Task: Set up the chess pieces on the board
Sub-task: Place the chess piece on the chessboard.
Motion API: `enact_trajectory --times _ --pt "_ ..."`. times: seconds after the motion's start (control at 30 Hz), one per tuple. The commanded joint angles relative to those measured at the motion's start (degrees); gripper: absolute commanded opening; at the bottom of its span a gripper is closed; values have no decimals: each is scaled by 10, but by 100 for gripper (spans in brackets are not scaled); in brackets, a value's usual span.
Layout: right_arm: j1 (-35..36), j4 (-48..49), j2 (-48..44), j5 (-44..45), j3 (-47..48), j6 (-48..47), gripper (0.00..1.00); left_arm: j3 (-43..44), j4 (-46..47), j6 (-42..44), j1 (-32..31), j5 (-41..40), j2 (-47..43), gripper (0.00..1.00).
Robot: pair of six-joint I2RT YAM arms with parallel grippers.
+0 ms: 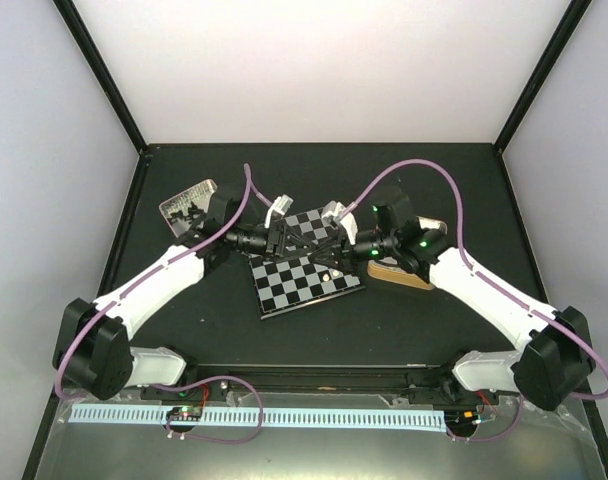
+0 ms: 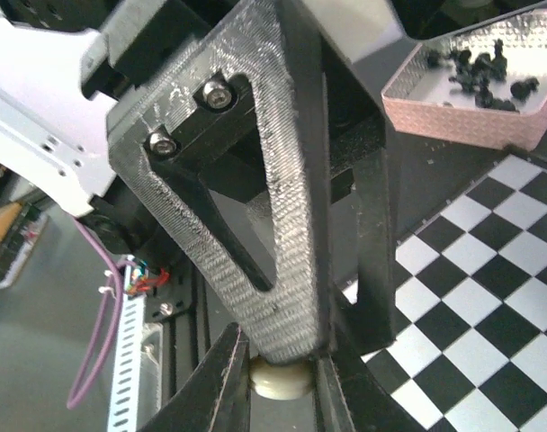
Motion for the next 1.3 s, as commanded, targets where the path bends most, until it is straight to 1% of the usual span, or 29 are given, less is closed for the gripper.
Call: enact_trajectory --times 0.0,0.1,0.27,0.3,0.43,0.5,0.53,0.6,0.63,0.67,0.7,0.73,0.83,0.9,1.07,1.17,1.23,1.27 --pt "31 -49 24 88 30 -37 9 4 -3 -14 -2 -13 21 33" --pt "47 -58 31 143 37 -41 8 -2 5 -24 -2 -15 25 20" --pt "61 -62 40 190 45 -42 8 -5 3 -23 -3 -20 31 4" --pt "62 -60 41 195 45 -41 8 -5 3 -22 -3 -21 33 2" --pt "66 -51 44 209 46 -31 9 -6 0 -17 -3 -26 30 1" --pt "67 -48 43 216 45 -24 15 -3 -9 -7 -3 -35 27 2" --pt "67 -49 42 220 45 -20 21 0 -20 1 -3 -45 25 2" --pt "67 -53 37 221 42 -10 41 4 -38 20 -3 -63 21 2" --pt "66 -51 32 221 37 -5 49 7 -46 32 -3 -73 19 2" --pt "67 -48 26 220 30 2 54 10 -57 44 -4 -86 17 2" --pt "66 -44 18 221 22 12 59 13 -71 66 -5 -101 14 2" --pt "66 -38 5 223 13 21 63 16 -82 84 -6 -119 12 2" --pt "64 -10 -38 243 -22 59 69 20 -113 130 -18 -183 6 2" --pt "63 7 -73 275 -46 96 69 24 -127 154 -28 -223 8 2" --pt "62 6 -184 445 -105 212 70 26 -131 208 -89 -352 19 2" --pt "62 -42 -259 531 -138 287 70 39 -143 235 -139 -454 43 2" --pt "63 -92 -306 578 -158 336 70 50 -154 251 -171 -527 62 2" --pt "63 -118 -328 596 -165 353 69 55 -157 257 -185 -551 72 2"
